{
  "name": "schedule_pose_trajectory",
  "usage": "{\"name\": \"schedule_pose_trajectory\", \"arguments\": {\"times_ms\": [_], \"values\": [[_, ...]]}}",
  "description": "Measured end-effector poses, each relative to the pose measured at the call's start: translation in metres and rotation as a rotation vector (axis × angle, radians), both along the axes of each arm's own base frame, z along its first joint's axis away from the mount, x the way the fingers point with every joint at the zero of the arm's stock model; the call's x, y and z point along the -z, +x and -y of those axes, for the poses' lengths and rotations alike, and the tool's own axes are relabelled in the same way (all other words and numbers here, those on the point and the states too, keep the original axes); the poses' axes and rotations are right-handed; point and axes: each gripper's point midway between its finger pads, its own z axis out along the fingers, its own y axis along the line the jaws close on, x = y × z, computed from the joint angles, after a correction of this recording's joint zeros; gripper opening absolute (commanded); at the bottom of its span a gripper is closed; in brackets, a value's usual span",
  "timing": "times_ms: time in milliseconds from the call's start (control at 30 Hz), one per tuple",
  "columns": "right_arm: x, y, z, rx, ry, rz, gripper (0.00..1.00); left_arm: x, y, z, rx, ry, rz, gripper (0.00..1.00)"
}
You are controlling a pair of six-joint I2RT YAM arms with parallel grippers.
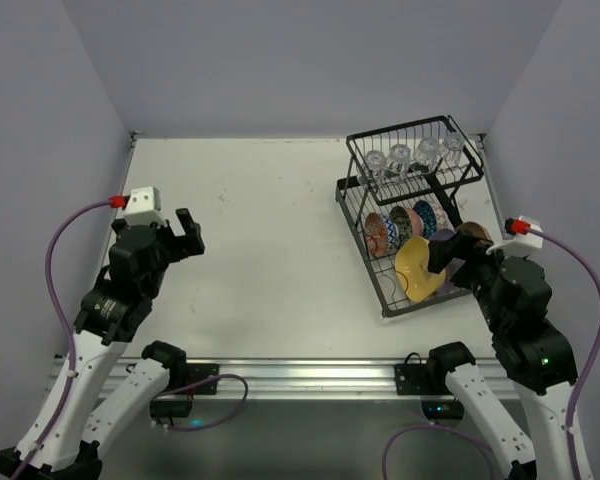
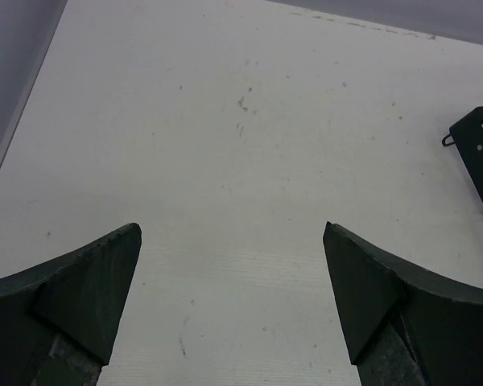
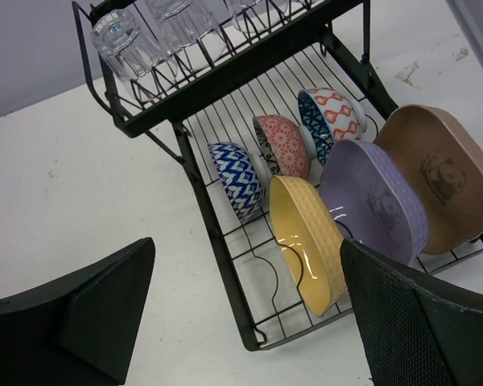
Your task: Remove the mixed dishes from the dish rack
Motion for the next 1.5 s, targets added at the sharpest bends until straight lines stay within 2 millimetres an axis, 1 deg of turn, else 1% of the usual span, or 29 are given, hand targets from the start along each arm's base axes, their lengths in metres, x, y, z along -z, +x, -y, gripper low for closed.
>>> {"name": "schedule_pose_trajectory", "arguments": {"times_ms": [333, 433, 533, 700, 767, 867, 933, 1033, 1067, 1100, 1167, 1200, 1267, 1333, 1400, 1433, 1500], "values": [[-0.006, -0.006, 0.004, 0.018, 0.016, 0.032, 0.99, 0.01, 0.004, 0.005, -0.004, -0.022, -0.044, 1.0], [-0.008, -0.009, 0.001, -0.003, 0.027, 0.048, 0.99, 0.011, 0.003, 0.013, 0.017, -0.074, -0.048, 1.0], [-0.008, -0.012, -0.004, -0.032, 0.039, 0.061, 0.99, 0.008, 0.003, 0.03, 0.078, -0.15, -0.049, 1.0], [-0.008, -0.015, -0.005, -0.043, 0.045, 0.073, 0.99, -0.004, 0.003, 0.072, 0.222, -0.345, -0.05, 1.0], [-0.008, -0.015, -0.005, -0.042, 0.045, 0.071, 0.99, -0.002, 0.003, 0.085, 0.253, -0.423, -0.064, 1.0], [-0.008, -0.017, -0.004, -0.039, 0.048, 0.076, 0.99, 0.007, -0.003, 0.107, 0.288, -0.5, -0.115, 1.0], [-0.009, -0.018, -0.002, -0.029, 0.051, 0.081, 0.99, 0.01, -0.014, 0.132, 0.345, -0.544, -0.153, 1.0], [-0.007, -0.02, 0.004, 0.0, 0.046, 0.074, 0.99, 0.009, -0.039, 0.181, 0.463, -0.579, -0.192, 1.0], [-0.006, -0.021, 0.005, 0.008, 0.041, 0.068, 0.99, 0.014, -0.05, 0.2, 0.505, -0.566, -0.218, 1.0], [-0.006, -0.022, 0.007, 0.014, 0.037, 0.062, 0.99, 0.015, -0.059, 0.215, 0.53, -0.552, -0.23, 1.0], [-0.002, -0.021, 0.009, 0.02, 0.018, 0.035, 0.95, 0.018, -0.069, 0.239, 0.559, -0.513, -0.254, 1.0], [-0.001, -0.019, 0.008, 0.017, 0.008, 0.016, 0.94, 0.021, -0.071, 0.248, 0.564, -0.492, -0.262, 1.0], [0.007, -0.01, 0.004, 0.005, -0.024, -0.048, 0.92, 0.027, -0.065, 0.253, 0.53, -0.449, -0.262, 1.0], [0.02, 0.003, 0.0, -0.002, -0.082, -0.152, 0.91, 0.028, -0.057, 0.246, 0.484, -0.407, -0.244, 1.0], [0.04, 0.021, -0.003, 0.011, -0.186, -0.286, 0.88, 0.024, -0.051, 0.232, 0.433, -0.352, -0.221, 1.0], [0.047, 0.027, -0.005, 0.016, -0.227, -0.325, 0.87, 0.02, -0.048, 0.225, 0.411, -0.331, -0.208, 1.0], [0.07, 0.038, -0.008, 0.021, -0.351, -0.434, 0.79, 0.013, -0.044, 0.207, 0.358, -0.283, -0.18, 1.0]]}}
